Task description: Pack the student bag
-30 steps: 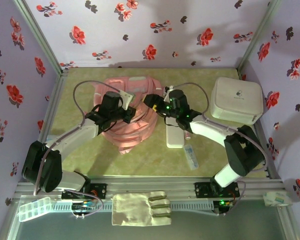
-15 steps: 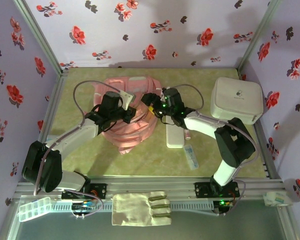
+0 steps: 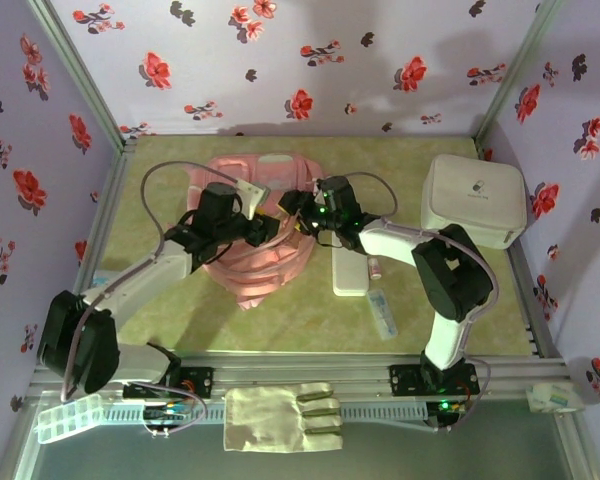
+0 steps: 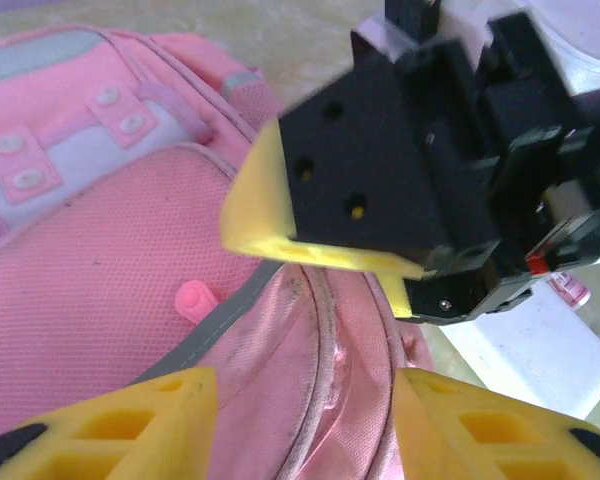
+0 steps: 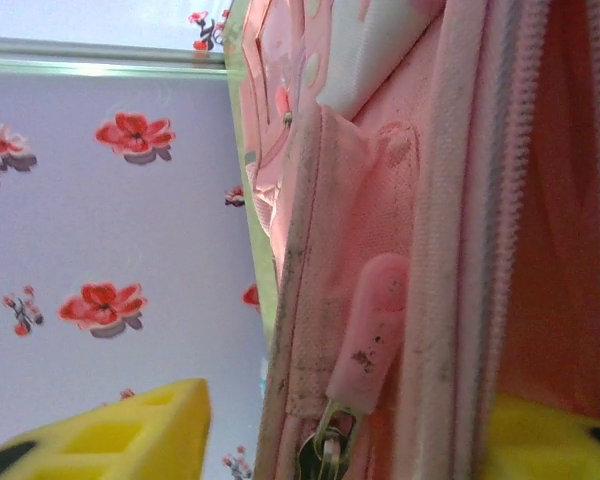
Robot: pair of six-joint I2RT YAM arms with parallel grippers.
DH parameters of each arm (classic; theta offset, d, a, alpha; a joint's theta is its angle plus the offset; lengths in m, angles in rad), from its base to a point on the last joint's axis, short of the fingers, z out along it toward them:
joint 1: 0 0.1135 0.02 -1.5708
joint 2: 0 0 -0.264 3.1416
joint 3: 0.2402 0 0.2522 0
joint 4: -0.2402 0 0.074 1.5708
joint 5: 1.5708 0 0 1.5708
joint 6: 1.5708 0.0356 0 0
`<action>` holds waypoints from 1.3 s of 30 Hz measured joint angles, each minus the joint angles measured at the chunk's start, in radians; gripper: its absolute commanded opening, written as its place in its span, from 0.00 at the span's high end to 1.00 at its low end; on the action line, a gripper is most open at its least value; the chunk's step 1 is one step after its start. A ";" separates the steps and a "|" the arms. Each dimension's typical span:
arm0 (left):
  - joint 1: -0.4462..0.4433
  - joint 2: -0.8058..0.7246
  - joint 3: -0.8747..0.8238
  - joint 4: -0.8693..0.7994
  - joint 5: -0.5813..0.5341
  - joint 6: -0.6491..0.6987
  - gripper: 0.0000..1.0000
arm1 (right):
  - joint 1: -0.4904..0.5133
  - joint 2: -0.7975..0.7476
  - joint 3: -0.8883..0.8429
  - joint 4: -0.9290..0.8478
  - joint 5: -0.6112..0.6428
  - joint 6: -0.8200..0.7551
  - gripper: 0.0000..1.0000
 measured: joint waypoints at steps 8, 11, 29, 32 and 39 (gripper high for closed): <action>-0.059 -0.138 -0.047 -0.126 -0.160 -0.195 0.40 | 0.000 0.001 0.000 -0.002 -0.006 -0.001 0.75; -0.109 -0.161 -0.074 -0.172 -0.203 -0.293 0.40 | 0.000 0.001 0.000 -0.002 -0.005 -0.002 0.75; -0.288 0.051 -0.039 -0.238 -0.402 -0.626 0.57 | 0.001 0.001 0.000 0.003 -0.002 -0.005 0.75; -0.307 0.082 0.002 -0.262 -0.449 -0.637 0.57 | 0.001 0.001 0.000 0.005 -0.002 -0.005 0.74; -0.321 0.138 0.055 -0.315 -0.532 -0.689 0.65 | 0.003 0.001 0.000 0.016 -0.002 -0.005 0.74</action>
